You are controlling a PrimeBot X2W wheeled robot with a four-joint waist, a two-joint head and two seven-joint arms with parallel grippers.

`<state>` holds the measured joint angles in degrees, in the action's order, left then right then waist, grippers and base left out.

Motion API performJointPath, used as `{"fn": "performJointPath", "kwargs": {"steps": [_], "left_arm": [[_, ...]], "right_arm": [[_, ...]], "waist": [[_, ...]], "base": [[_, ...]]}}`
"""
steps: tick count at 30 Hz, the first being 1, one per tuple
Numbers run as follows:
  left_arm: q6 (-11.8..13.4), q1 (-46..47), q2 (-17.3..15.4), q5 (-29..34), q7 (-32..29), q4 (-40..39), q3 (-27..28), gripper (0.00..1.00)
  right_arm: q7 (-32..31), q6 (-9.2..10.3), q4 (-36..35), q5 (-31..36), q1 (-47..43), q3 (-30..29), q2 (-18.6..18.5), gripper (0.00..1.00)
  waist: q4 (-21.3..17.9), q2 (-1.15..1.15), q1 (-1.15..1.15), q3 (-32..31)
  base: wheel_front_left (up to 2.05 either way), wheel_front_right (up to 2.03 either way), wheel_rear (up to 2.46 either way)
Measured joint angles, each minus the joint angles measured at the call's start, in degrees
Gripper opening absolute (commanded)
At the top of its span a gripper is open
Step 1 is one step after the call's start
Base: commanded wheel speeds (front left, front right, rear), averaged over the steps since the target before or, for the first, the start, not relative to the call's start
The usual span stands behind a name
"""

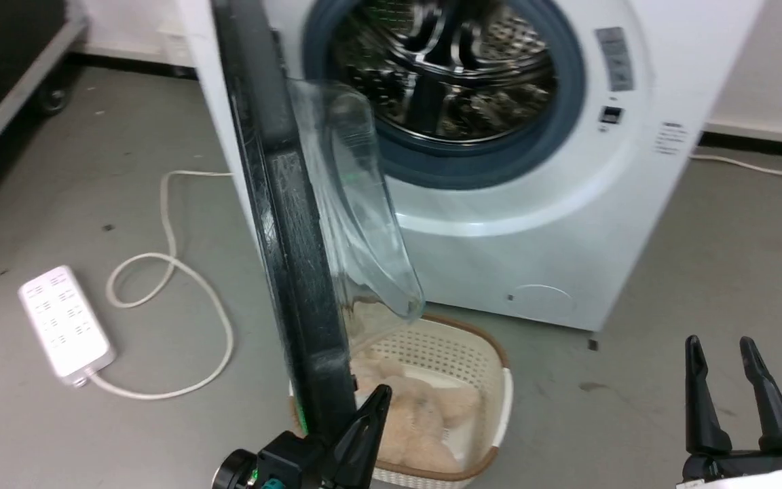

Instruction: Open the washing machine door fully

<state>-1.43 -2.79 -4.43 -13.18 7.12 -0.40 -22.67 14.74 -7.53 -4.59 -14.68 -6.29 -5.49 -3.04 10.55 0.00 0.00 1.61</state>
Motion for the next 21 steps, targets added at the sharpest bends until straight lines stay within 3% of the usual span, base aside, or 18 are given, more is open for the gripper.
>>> {"fn": "performJointPath", "kwargs": {"steps": [12, 14, 21], "left_arm": [[2.31, 0.60, -4.56, -2.24, 0.40, 0.65, 7.38, 0.00], [2.43, 2.33, -7.70, -2.59, -0.12, 1.18, 10.32, 0.00], [2.24, 7.12, -12.35, -4.74, -1.63, 2.75, 15.48, 0.00]], "right_arm": [[0.00, -0.01, -0.10, 0.71, 0.01, 1.41, 0.04, 1.00], [0.01, -0.01, -0.47, 2.44, 0.49, 2.57, 0.05, 1.00], [0.01, -0.01, -1.18, 5.98, 2.27, 3.80, 0.05, 1.00]], "waist": [[10.82, 0.00, 0.00, 0.07], [13.18, 0.00, 0.00, 1.60], [13.96, 0.00, 0.01, 7.30]], "base": [[0.00, 0.00, 0.00], [0.00, 0.00, 0.00], [0.00, 0.00, 0.00]]}}
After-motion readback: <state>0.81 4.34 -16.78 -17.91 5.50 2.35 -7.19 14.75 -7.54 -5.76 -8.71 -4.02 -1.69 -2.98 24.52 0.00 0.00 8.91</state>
